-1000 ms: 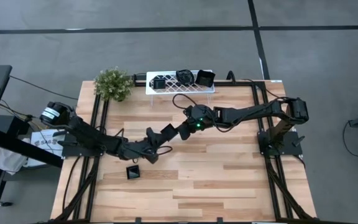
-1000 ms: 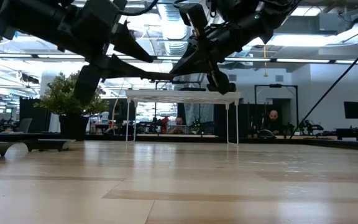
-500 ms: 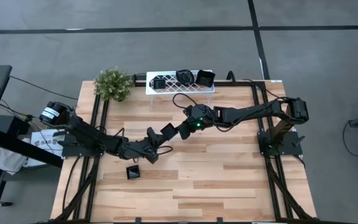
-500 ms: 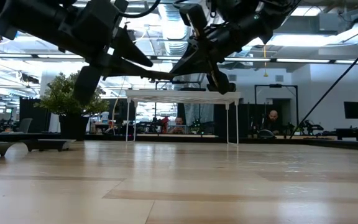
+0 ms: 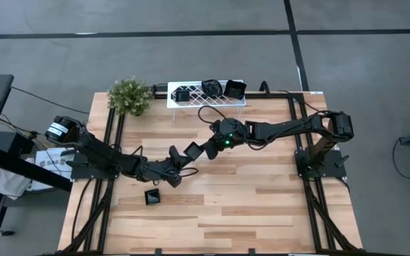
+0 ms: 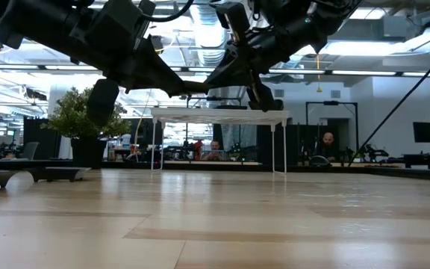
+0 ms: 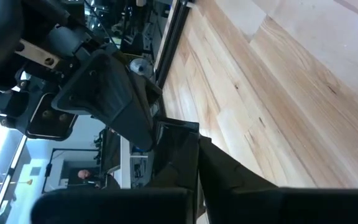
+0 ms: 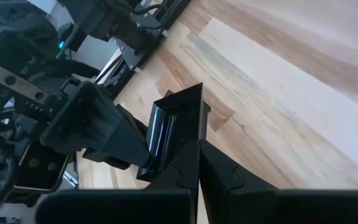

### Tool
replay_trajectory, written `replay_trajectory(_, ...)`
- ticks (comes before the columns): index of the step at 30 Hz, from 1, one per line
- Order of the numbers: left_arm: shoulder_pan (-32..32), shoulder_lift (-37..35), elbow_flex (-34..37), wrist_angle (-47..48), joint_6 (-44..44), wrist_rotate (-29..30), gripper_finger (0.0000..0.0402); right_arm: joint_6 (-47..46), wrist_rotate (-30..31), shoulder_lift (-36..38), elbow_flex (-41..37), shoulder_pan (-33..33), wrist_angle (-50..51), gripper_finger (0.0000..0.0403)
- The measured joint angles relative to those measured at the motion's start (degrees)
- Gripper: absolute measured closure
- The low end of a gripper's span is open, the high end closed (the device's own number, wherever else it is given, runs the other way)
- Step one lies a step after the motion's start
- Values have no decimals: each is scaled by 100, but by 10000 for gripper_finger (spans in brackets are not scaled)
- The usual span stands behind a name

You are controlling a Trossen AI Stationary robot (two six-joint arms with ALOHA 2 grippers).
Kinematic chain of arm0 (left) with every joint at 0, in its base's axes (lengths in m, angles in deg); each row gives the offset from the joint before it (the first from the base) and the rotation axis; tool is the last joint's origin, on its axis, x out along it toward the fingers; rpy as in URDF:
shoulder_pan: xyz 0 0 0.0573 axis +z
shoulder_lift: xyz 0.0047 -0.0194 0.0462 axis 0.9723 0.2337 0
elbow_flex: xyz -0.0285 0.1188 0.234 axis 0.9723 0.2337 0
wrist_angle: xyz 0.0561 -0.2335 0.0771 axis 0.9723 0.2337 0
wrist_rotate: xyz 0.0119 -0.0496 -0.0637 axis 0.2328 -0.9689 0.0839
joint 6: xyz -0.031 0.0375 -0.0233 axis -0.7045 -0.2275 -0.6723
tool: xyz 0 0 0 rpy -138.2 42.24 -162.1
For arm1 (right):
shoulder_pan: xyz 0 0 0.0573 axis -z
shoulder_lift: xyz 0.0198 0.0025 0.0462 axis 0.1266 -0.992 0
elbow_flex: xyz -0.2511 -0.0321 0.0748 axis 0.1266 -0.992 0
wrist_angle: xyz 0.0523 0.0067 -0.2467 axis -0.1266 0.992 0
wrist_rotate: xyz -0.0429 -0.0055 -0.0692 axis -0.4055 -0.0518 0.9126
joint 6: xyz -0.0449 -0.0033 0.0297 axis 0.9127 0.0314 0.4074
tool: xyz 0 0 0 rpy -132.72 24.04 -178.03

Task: Pick & Place Mini shaped plates
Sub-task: Stack the black square plate on top of the black square plate on the shelf

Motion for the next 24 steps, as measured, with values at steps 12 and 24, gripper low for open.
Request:
replay_trajectory(12, 7, 0, 0, 64, 0, 61, 395, 359, -31, 0, 0, 2, 38, 362)
replay_trajectory(24, 4, -2, 0, 184, -184, 73, 393, 646, -175, 162, 3, 210, 265, 275)
